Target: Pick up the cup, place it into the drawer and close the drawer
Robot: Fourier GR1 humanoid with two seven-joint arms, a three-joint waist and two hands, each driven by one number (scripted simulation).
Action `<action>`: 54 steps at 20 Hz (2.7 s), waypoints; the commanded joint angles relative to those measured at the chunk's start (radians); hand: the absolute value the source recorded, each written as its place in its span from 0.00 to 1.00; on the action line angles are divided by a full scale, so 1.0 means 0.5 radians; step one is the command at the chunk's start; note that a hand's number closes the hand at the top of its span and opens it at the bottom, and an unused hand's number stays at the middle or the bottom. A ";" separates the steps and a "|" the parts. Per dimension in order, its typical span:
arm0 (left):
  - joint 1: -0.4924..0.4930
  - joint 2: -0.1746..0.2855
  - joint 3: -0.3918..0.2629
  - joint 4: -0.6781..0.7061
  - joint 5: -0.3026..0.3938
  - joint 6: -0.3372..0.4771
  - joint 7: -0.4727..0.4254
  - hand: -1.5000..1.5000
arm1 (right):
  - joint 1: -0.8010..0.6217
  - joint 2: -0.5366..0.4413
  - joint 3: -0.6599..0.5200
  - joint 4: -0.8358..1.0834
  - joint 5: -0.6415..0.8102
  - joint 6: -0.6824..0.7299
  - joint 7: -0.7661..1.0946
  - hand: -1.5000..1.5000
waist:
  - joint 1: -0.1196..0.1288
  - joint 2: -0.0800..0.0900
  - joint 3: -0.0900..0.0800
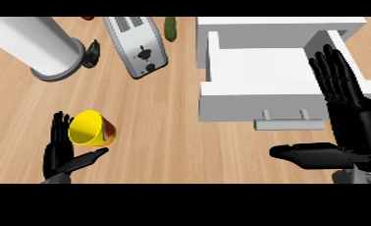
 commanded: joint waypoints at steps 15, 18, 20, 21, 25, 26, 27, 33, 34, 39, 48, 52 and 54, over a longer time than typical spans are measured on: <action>-0.068 -0.146 -0.053 -0.097 0.090 -0.634 -0.110 1.00 | 0.032 -0.121 -0.141 0.062 -0.136 0.140 -0.053 0.00 | -0.006 0.003 -0.014; -0.197 -0.062 -0.035 -0.089 0.113 -0.677 -0.026 1.00 | -0.021 -0.082 -0.106 0.038 -0.079 0.067 0.011 0.00 | -0.020 0.010 -0.017; -0.221 -0.047 -0.032 -0.095 0.122 -0.720 -0.040 1.00 | -0.135 -0.045 -0.053 0.142 -0.012 0.026 -0.021 0.00 | -0.011 0.018 -0.019; -0.265 -0.062 -0.032 -0.102 0.131 -0.678 0.011 1.00 | -0.049 -0.080 -0.092 0.085 -0.057 0.067 -0.009 0.00 | -0.021 0.010 -0.017; -0.176 -0.089 -0.053 -0.120 0.087 -0.631 -0.218 1.00 | -0.044 -0.106 -0.132 0.048 -0.106 0.095 -0.015 0.00 | -0.031 0.012 -0.018; -0.262 -0.101 -0.040 -0.146 0.097 -0.519 -0.170 1.00 | -0.122 -0.062 -0.057 -0.026 -0.034 0.011 0.137 0.00 | -0.025 0.009 -0.018; -0.301 -0.108 -0.063 -0.167 0.083 -0.542 -0.157 1.00 | -0.058 -0.050 -0.086 0.119 -0.046 0.049 -0.058 0.00 | -0.023 0.013 -0.016; -0.347 -0.101 -0.083 -0.388 0.121 -0.566 -0.112 1.00 | -0.010 -0.054 -0.072 -0.040 -0.066 0.044 0.080 0.00 | 0.003 -0.006 -0.013; -0.297 -0.153 -0.134 -0.434 0.087 -0.582 -0.163 1.00 | 0.108 -0.128 -0.157 0.016 -0.115 0.143 -0.064 0.00 | -0.001 -0.007 -0.011; -0.434 -0.087 -0.221 -0.606 0.088 -0.615 0.126 1.00 | 0.002 -0.119 -0.159 -0.017 -0.140 0.103 0.073 0.00 | 0.011 -0.006 -0.011; -0.651 -0.315 -0.440 -1.344 0.039 -0.077 0.717 1.00 | 0.121 -0.073 -0.130 -0.030 -0.086 0.098 -0.004 0.00 | 0.022 -0.013 -0.009; -0.838 -0.481 -0.610 -1.578 0.052 0.208 1.105 1.00 | -0.015 -0.136 -0.232 0.087 -0.152 0.110 -0.013 0.00 | 0.032 -0.019 -0.008; -0.870 -0.459 -0.609 -1.617 0.004 0.203 1.162 1.00 | 0.031 -0.157 -0.284 0.193 -0.182 0.169 -0.156 0.00 | 0.021 -0.008 -0.009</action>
